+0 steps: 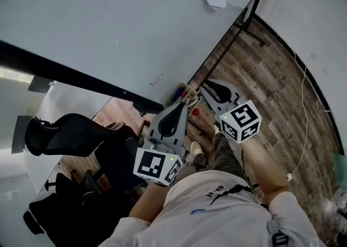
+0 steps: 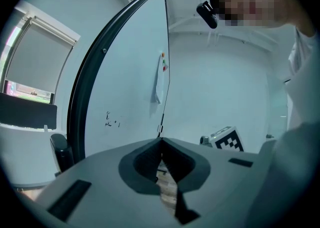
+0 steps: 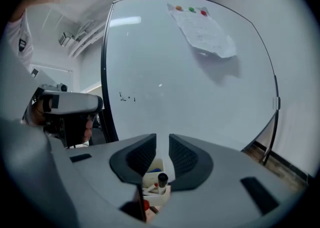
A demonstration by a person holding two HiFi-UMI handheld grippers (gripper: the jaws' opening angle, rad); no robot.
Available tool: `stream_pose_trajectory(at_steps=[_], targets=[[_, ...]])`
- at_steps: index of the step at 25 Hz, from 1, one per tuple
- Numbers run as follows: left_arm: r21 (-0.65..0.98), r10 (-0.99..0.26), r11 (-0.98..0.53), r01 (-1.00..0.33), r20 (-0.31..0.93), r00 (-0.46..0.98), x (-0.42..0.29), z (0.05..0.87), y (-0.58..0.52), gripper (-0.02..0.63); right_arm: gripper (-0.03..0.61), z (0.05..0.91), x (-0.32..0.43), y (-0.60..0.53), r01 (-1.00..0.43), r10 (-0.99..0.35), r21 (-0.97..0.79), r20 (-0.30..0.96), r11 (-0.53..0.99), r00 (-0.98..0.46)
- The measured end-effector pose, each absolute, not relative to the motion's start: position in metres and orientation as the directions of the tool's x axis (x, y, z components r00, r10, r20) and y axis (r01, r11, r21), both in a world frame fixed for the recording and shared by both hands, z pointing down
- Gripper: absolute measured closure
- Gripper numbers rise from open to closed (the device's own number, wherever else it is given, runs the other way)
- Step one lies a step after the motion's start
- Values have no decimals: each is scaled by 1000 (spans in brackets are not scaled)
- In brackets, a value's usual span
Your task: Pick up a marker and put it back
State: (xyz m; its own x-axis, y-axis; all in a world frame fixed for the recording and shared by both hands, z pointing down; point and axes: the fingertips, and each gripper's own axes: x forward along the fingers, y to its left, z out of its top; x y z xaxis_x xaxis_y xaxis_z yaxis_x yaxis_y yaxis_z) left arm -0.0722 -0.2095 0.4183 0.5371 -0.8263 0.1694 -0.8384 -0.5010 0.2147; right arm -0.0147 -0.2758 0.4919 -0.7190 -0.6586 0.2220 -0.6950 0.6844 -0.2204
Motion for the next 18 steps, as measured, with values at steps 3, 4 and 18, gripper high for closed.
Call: stream_pose_trajectory(at_steps=[3, 4, 18], targets=[[208, -822, -514, -832, 156, 547, -68, 414, -210, 603, 492, 469, -17, -270, -688, -661, -202, 191, 697, -726], [207, -821, -518, -830, 152, 550, -66, 412, -210, 603, 492, 462, -17, -267, -685, -660, -201, 183, 701, -729], [153, -815, -565, -811, 51, 577, -54, 356, -208, 603, 552, 373, -14, -242, -652, -648, -208, 94, 729, -755]])
